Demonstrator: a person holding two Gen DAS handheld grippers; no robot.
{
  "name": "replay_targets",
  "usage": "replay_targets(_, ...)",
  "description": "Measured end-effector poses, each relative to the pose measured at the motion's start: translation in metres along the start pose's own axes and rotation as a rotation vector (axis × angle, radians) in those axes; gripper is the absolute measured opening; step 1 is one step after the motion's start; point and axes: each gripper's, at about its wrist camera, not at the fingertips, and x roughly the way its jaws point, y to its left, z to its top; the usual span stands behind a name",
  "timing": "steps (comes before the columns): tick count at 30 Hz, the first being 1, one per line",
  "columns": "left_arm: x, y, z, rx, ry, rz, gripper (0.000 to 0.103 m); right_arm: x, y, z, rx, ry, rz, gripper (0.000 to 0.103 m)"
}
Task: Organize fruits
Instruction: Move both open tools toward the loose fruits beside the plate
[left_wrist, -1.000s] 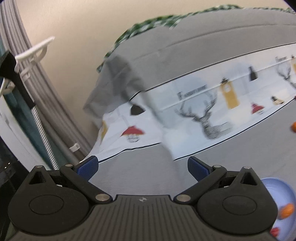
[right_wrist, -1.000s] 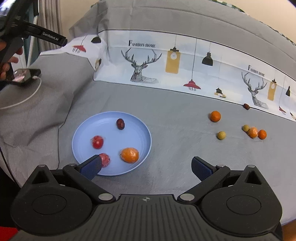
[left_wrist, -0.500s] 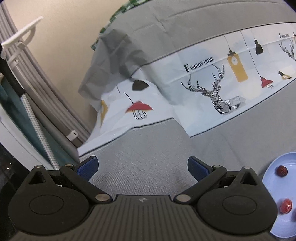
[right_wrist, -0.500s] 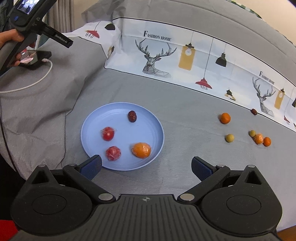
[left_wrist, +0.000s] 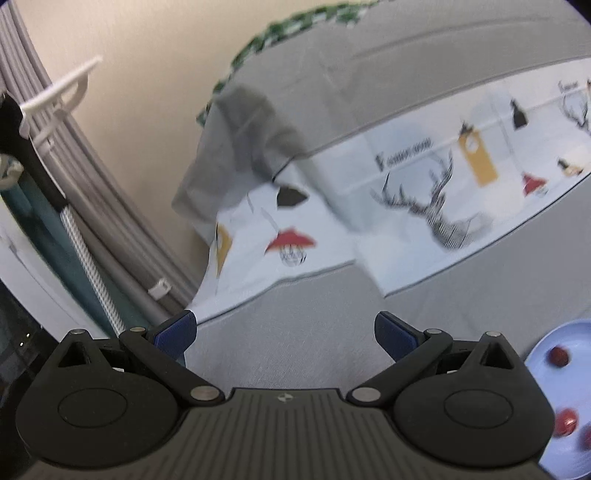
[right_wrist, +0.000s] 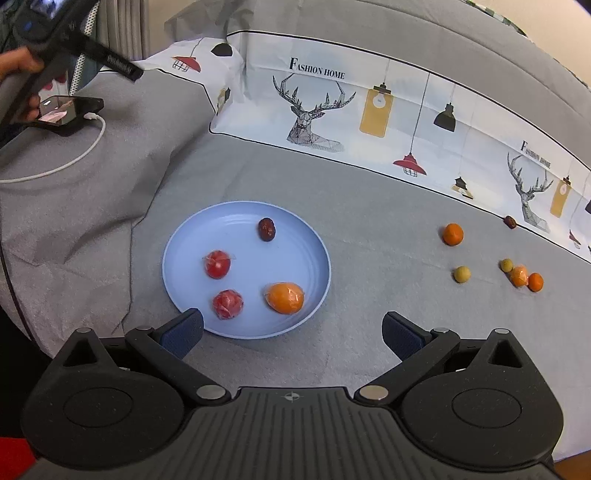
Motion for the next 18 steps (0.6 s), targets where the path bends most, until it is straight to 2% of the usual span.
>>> replay_targets(7,-0.039,-0.022,0.015,0.009,-0.043,-0.029,0.103,-0.017,-0.007,-0.001,0.021,-0.044,0.0,0.102)
replay_targets(11,-0.064,-0.042,0.015,0.053,-0.074,-0.023,0.103,-0.027,-0.018,-0.003,0.057,-0.073,-0.002,0.102)
replay_targets(14,-0.064,-0.051,0.013,0.099,-0.071,-0.001,0.103,-0.033,-0.027,-0.008,0.078,-0.084,0.0,0.102)
replay_targets(18,-0.034,-0.044,0.01,0.098,-0.013,0.016,0.103,-0.035,-0.036,-0.016,0.101,-0.074,-0.01,0.102)
